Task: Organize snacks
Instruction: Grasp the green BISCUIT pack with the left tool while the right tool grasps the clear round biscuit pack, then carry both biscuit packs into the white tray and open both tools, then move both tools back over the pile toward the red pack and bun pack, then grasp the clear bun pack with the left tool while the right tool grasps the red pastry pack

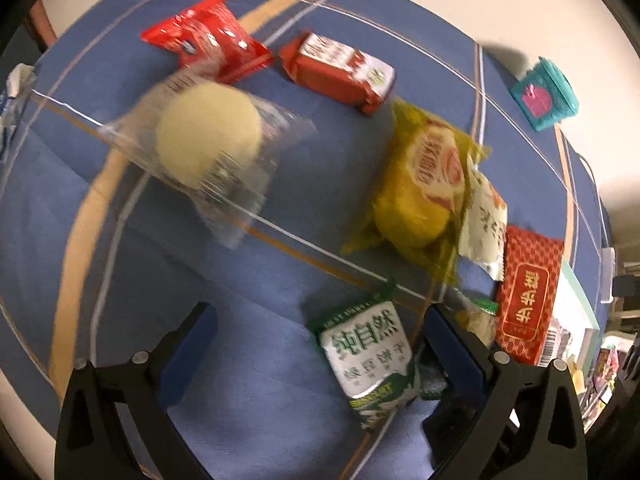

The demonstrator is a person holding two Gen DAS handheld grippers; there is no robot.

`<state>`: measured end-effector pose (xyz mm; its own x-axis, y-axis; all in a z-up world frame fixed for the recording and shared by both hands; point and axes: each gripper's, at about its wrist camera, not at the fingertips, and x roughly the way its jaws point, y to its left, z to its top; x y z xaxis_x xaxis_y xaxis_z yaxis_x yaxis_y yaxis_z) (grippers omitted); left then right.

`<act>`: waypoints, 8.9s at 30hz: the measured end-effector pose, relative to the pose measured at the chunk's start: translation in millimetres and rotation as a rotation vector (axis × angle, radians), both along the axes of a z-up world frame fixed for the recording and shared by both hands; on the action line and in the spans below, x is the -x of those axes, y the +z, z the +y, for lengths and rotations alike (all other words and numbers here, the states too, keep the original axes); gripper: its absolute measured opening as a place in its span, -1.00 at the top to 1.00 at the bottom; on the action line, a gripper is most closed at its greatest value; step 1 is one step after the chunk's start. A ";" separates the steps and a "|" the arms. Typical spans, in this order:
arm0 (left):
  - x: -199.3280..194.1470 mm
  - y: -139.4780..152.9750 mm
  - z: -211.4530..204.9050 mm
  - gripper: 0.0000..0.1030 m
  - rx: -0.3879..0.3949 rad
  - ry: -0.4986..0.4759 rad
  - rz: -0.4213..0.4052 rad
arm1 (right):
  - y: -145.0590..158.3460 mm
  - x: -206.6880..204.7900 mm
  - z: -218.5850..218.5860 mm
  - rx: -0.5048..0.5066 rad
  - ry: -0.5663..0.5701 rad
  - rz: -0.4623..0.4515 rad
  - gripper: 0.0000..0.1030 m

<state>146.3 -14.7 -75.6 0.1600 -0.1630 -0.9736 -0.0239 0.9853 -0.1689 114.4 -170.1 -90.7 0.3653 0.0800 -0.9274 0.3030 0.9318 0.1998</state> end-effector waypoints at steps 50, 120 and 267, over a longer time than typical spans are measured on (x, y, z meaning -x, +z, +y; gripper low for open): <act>59.8 -12.4 -15.0 -0.52 -0.164 -0.092 -0.010 | -1.6 66.6 42.1 0.131 0.099 0.059 -0.02; 143.4 64.6 -227.7 0.18 -0.018 -0.576 -0.226 | 73.1 167.1 -237.9 0.083 -0.499 -0.017 -0.03; -52.8 -2.6 67.2 -0.52 0.009 -0.036 -0.117 | 52.0 -17.8 -25.9 0.034 -0.040 -0.025 -0.97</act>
